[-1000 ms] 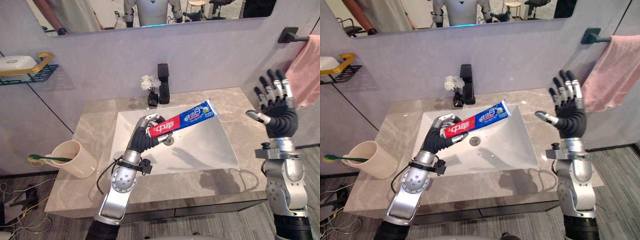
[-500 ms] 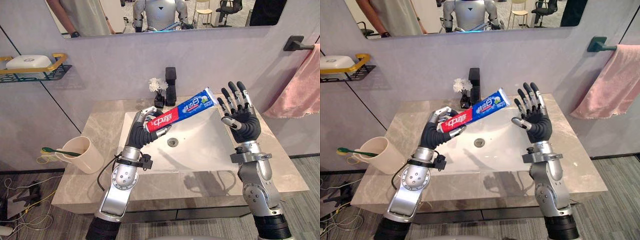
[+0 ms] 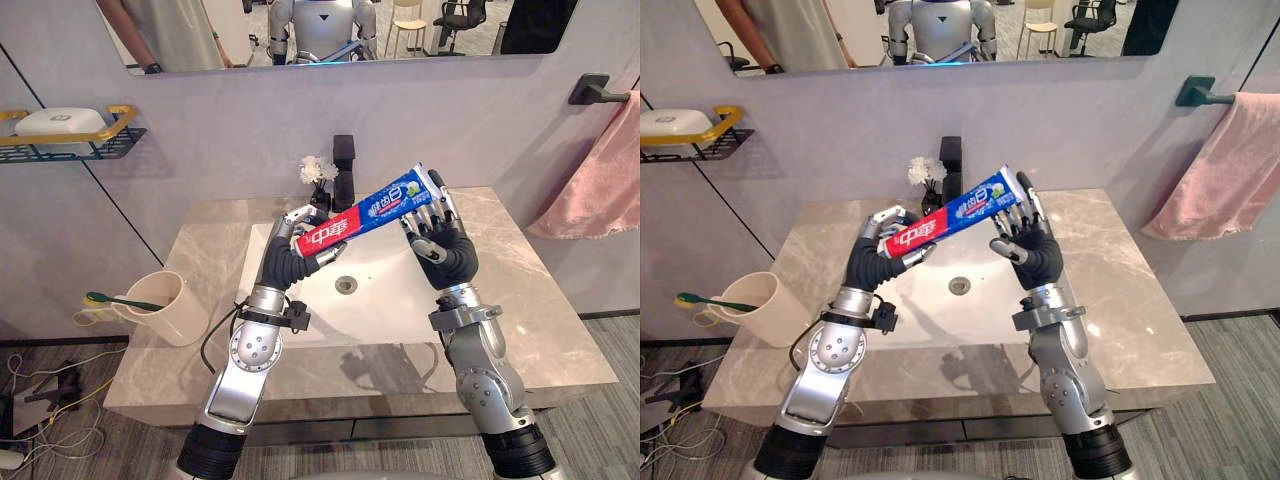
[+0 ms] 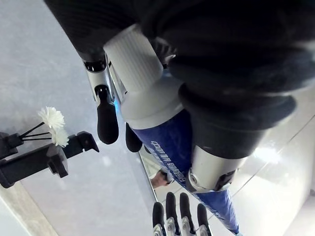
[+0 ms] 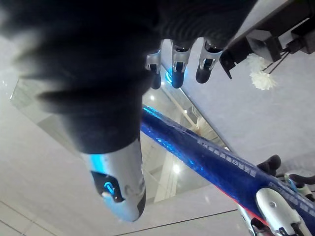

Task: Organize washtable

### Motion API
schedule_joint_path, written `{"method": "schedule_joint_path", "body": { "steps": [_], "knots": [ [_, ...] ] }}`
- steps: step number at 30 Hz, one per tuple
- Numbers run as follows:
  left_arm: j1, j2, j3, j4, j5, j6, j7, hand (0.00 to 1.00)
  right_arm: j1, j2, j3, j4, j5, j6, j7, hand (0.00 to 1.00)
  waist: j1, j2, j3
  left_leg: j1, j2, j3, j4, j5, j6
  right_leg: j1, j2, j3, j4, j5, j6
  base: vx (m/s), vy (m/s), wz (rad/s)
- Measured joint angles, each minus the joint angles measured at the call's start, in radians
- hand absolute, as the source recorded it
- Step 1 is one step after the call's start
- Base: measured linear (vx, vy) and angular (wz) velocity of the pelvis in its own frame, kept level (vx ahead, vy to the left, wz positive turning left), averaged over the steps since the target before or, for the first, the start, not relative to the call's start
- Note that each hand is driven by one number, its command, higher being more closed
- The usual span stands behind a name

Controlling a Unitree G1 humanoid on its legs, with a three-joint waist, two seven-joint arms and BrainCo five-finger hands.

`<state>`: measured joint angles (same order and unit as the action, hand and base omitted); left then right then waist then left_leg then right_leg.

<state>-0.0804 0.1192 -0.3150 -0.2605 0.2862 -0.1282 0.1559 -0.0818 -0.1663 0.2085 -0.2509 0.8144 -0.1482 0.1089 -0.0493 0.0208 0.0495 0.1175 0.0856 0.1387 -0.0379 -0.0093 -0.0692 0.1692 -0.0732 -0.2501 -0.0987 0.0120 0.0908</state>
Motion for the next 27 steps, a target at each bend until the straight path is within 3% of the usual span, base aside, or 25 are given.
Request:
{"method": "schedule_joint_path", "body": {
  "steps": [8,9,27],
  "knots": [
    [0.0,-0.002,-0.061,0.032,-0.002,0.003,-0.003,1.0,-0.016,0.024,0.023,0.05,0.021,0.0,-0.006,0.0,0.008,-0.011,-0.008,0.0,-0.005,-0.019,-0.032,0.025,0.0,-0.003,0.001,-0.024,0.0,0.0,0.0,-0.01,-0.001,0.08],
    [0.0,-0.002,-0.067,0.032,-0.002,0.003,-0.003,1.0,-0.017,0.026,0.026,0.051,0.021,0.0,-0.006,1.0,0.009,-0.011,-0.008,0.0,-0.006,-0.02,-0.032,0.026,0.0,-0.003,0.001,-0.024,0.0,0.0,0.0,-0.02,0.003,0.05],
    [0.0,-0.03,-0.125,0.079,-0.032,0.009,-0.005,1.0,-0.091,0.043,0.047,0.071,0.022,-0.001,-0.015,1.0,0.01,-0.016,-0.011,0.0,-0.006,-0.021,-0.032,0.027,0.001,-0.002,0.0,-0.025,0.0,0.001,0.0,0.0,0.0,0.0]
  ]
}}
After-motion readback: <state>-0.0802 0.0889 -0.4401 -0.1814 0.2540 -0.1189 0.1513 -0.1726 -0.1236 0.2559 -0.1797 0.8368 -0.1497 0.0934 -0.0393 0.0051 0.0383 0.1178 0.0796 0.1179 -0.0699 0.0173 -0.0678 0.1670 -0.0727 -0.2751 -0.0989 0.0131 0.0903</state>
